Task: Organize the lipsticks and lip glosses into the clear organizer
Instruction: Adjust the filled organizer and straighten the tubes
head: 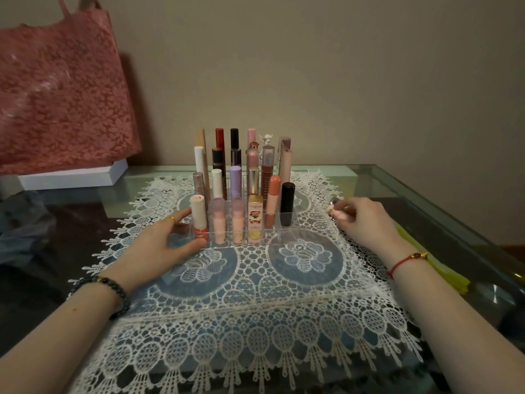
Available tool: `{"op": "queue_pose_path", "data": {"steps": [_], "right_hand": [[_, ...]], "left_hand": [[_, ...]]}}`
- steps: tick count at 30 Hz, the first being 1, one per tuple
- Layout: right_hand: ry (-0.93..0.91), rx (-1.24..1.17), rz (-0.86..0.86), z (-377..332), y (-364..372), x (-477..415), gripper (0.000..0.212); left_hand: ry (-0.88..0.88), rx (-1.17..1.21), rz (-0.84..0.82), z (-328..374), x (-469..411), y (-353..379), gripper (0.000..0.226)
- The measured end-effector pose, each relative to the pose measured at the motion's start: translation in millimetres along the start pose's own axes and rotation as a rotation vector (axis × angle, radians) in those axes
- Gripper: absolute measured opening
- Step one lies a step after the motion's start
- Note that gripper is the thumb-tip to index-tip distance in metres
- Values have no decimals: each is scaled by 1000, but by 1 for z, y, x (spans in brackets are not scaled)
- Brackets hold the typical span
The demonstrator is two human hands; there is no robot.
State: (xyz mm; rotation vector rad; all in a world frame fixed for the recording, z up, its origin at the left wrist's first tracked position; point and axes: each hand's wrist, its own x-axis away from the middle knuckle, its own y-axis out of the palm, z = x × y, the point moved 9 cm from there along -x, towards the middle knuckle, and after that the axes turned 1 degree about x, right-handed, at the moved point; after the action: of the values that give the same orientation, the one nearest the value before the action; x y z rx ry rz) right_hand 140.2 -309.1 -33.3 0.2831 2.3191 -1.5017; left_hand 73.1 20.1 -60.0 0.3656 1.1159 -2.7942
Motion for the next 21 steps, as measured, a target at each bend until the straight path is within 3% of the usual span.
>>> {"op": "queue_pose_path", "data": {"steps": [11, 16, 21], "right_hand": [[62, -53, 64, -2, -14, 2, 20], [18, -331, 178, -16, -33, 4, 25], [-24, -738, 287, -39, -51, 13, 16]], "left_hand": [[-5, -23, -15, -2, -1, 0, 80], [-29, 28, -4, -5, -1, 1, 79], [-38, 60, -23, -4, 1, 1, 78]]}}
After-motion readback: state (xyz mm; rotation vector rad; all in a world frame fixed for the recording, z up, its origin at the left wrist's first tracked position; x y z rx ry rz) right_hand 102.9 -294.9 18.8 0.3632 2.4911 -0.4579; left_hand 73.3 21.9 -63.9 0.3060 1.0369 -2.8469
